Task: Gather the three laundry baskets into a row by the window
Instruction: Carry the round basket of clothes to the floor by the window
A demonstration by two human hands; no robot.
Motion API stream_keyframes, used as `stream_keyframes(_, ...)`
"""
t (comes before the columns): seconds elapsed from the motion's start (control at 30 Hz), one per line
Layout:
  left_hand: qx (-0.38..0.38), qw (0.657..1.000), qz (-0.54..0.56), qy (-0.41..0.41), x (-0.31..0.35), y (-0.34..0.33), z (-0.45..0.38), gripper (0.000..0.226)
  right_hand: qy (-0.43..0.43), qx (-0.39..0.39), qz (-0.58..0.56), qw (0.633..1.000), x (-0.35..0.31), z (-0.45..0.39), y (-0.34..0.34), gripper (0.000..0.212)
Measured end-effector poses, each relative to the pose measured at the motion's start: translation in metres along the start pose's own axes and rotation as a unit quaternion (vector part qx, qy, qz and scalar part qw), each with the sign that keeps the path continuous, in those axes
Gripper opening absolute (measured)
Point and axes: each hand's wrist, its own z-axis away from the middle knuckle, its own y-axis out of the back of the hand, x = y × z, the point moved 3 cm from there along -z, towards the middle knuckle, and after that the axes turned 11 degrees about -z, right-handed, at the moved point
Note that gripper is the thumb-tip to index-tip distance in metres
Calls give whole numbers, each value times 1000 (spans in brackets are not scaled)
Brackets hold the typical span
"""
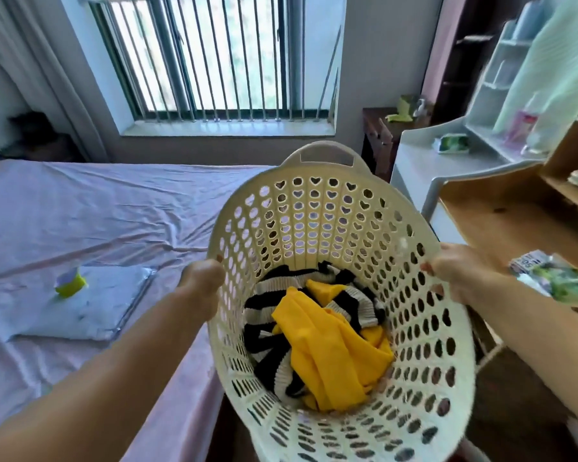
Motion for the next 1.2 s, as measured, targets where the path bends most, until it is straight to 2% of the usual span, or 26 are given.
stream_keyframes(0.17, -6, 999, 35, -38, 76, 0, -69, 40, -11, 25, -19, 999, -57, -52, -53, 33)
stream_keyframes(0.33, -25, 996, 60, -67, 138, -2, -122, 39, 2, 50, -46, 998, -108, -93, -85, 27)
stream_keyframes(0.7, -47, 992, 96, -65, 219, -57, -236, 36, 24, 15, -4, 1000, -186, -230, -146, 26)
stream_keyframes(0.83, -45, 991, 116, -47, 258, -109, -304, 26, -4, -26, -6, 1000, -193, -338, -164, 25)
stream_keyframes(0.9, -34, 991, 122, -37, 288, -149, -365, 26, -15, -56, -4, 998, -211, -432, -184, 24)
stream_keyframes(0.97, -47, 992, 118, -17, 308, -179, -398, 25, -27, -80, 0, 996, -215, -488, -194, 20)
stream_keyframes(1.13, -34, 993, 114, 22, 369, -264, -494, 25, -52, -85, -11, 995, -252, -617, -239, 15)
stream_keyframes(1.2, -11, 994, 107, 37, 390, -287, -532, 34, -47, -80, -6, 996, -267, -663, -255, 15)
